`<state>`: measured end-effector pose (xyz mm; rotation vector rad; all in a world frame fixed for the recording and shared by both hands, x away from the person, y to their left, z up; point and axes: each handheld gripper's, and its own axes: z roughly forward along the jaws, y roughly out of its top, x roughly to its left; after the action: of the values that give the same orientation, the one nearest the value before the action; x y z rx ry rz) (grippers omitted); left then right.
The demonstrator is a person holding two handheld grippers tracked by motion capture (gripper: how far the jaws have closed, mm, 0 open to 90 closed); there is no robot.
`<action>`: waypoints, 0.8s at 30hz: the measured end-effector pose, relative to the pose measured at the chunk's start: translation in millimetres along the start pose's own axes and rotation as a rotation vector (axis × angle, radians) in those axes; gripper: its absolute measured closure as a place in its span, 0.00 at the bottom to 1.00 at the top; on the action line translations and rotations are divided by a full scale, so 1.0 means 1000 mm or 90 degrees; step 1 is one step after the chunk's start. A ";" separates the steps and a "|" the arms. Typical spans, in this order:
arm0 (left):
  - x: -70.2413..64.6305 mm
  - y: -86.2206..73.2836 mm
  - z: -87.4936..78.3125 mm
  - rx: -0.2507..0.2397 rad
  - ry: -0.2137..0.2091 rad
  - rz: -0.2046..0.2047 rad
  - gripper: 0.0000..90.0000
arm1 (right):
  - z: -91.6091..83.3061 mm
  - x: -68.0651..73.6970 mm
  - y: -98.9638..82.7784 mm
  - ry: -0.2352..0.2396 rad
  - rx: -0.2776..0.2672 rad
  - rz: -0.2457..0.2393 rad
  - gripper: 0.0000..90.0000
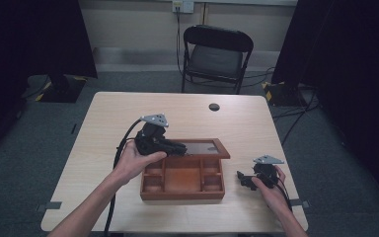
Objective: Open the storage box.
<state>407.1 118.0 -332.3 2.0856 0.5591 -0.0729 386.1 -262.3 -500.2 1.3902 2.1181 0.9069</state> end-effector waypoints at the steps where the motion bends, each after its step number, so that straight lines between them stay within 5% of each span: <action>1: 0.000 0.001 0.000 0.002 0.003 0.004 0.90 | 0.000 0.000 0.000 0.000 0.000 0.000 0.12; 24: 0.005 0.005 0.000 -0.002 0.009 0.008 0.90 | 0.000 0.000 0.000 0.002 -0.001 -0.002 0.12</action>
<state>414.0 117.5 -329.2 2.0877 0.5543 -0.0492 386.5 -262.2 -500.2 1.3859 2.1206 0.9098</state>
